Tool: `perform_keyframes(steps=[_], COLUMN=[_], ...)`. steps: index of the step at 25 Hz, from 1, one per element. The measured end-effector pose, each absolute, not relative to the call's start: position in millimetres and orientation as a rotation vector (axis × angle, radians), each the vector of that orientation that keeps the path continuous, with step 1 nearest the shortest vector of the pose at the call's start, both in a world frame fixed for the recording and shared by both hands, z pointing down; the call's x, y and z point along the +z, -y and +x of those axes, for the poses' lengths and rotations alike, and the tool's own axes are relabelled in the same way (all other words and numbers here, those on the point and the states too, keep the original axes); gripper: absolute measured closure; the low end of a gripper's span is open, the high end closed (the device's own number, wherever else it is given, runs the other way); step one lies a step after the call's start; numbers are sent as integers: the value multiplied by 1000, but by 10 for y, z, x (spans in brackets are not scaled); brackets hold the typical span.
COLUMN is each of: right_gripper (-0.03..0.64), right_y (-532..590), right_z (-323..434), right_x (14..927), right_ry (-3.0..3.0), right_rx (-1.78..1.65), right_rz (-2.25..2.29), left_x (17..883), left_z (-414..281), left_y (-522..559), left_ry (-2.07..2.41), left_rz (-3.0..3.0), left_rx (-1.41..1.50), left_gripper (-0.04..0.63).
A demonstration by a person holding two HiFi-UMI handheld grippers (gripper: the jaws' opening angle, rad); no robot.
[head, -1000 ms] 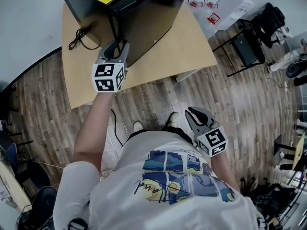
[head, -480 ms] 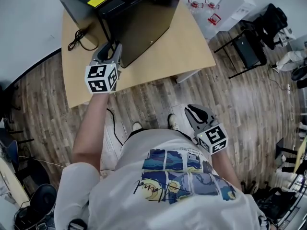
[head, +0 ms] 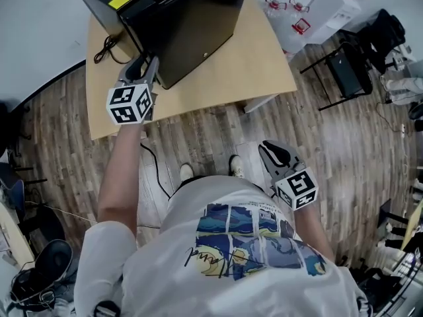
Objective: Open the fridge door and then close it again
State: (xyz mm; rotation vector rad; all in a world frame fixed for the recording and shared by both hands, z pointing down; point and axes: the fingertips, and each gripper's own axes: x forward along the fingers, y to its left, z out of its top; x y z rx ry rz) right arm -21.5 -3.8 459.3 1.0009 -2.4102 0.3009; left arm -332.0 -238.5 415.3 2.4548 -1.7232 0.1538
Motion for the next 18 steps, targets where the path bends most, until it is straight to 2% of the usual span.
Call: perform_keyframes(steps=[18], right_gripper=[574], right_y=[130], right_z=[74], right_x=[4694], right_ry=[2494], right_rx=[323], right_rz=[887], left_x=[4141], left_z=[-2778], left_y=[1956], left_ry=[1825], left_rz=[2401], left_rx=[214], left_gripper=[454])
